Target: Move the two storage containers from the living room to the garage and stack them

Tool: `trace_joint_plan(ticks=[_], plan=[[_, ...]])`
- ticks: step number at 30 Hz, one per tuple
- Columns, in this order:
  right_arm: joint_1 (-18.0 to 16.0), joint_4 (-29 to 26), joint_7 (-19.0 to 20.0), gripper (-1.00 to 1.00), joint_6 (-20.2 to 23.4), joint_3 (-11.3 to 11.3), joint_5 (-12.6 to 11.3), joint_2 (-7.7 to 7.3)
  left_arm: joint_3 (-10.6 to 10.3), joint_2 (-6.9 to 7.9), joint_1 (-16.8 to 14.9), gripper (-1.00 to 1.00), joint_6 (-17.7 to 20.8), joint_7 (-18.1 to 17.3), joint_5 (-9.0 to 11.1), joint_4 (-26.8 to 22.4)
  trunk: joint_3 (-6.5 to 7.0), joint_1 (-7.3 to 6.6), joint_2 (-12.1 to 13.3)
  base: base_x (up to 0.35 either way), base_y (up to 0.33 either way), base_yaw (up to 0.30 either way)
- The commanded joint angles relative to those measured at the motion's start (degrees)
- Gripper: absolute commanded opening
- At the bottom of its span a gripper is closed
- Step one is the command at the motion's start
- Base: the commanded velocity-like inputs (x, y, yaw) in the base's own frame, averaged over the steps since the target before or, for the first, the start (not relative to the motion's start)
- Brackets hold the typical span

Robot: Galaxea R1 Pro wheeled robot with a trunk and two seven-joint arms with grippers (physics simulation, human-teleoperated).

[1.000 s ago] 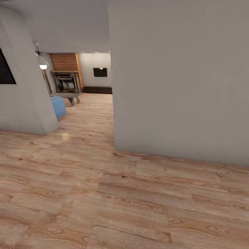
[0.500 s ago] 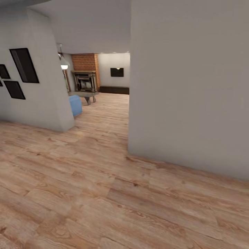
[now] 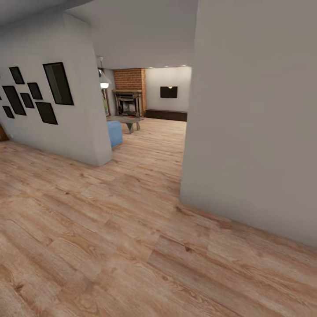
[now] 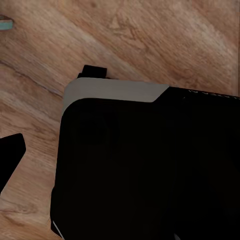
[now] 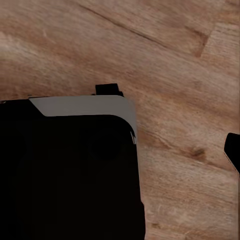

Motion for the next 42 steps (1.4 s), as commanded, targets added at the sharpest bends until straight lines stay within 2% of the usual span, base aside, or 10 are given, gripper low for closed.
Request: trace_joint_plan(ticks=[1, 30, 42], plan=[[-0.1, 0.2, 0.0, 1.00, -0.3, 0.4, -0.4, 0.04, 0.0, -0.02, 0.0, 1.00, -0.1, -0.1, 0.4, 0.0, -0.06, 0.03, 0.0, 0.323, 0.000, 0.082], [-0.1, 0.2, 0.0, 1.00, -0.3, 0.5, -0.4, 0.04, -0.1, -0.08, 0.0, 1.00, -0.1, -0.1, 0.4, 0.0, -0.06, 0.03, 0.0, 0.323, 0.000, 0.006], [-0.1, 0.2, 0.0, 1.00, -0.3, 0.5, -0.4, 0.02, -0.1, -0.12, 0.0, 1.00, -0.1, -0.1, 0.4, 0.0, -0.16, 0.03, 0.0, 0.323, 0.000, 0.221]])
